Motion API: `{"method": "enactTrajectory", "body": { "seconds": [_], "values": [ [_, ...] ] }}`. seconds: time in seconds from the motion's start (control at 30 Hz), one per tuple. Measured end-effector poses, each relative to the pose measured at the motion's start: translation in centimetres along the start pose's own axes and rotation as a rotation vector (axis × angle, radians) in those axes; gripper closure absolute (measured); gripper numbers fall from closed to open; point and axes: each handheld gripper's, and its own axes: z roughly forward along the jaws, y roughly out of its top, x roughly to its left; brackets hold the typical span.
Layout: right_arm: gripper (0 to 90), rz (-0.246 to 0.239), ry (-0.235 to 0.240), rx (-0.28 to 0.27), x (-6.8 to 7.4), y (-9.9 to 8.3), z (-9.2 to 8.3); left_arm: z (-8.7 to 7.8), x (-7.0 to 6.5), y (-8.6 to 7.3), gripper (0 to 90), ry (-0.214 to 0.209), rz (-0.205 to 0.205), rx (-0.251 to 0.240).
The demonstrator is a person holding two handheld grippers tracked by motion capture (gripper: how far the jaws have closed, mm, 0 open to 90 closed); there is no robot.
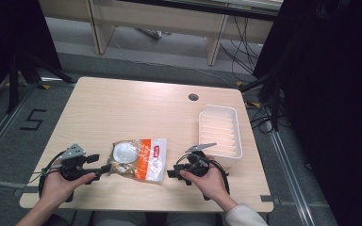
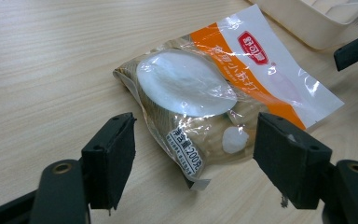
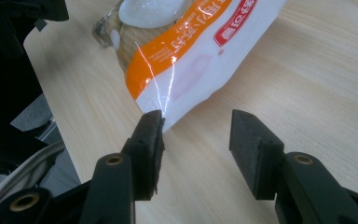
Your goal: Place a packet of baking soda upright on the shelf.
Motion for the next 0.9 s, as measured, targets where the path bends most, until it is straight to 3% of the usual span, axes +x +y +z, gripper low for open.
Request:
{"method": "enactTrajectory", "body": {
  "seconds": [0.07,0.23,0.27,0.3,0.53,0.83,0.9],
  "values": [
    [55.0,-0.011,-0.002,-0.003,-0.1,0.1,0.1,-0.1,0.1,0.0,28.6,0.0,0.012,0.001],
    [54.7,0.003,-0.004,0.008,0.0,0.7,0.9,-0.1,0.1,0.0,28.6,-0.002,0.01,-0.003],
    [54.7,0.031,-0.003,0.019,0.2,0.8,1.1,-0.1,0.0,0.0,28.5,-0.002,0.009,-0.004],
    [54.6,0.013,-0.003,0.017,0.0,0.9,1.3,-0.1,0.1,0.0,28.6,-0.003,0.015,-0.003],
    [54.1,0.036,-0.002,0.045,0.1,1.8,2.7,-0.1,0.1,0.0,28.6,-0.006,0.009,-0.009],
    [53.8,0.047,0.019,0.066,0.0,1.9,3.6,-0.1,0.1,0.0,28.6,-0.01,0.01,-0.008],
    [53.9,0.052,0.002,0.07,0.0,1.9,3.5,-0.1,0.1,0.0,28.6,-0.01,0.006,-0.002]
  ]
}}
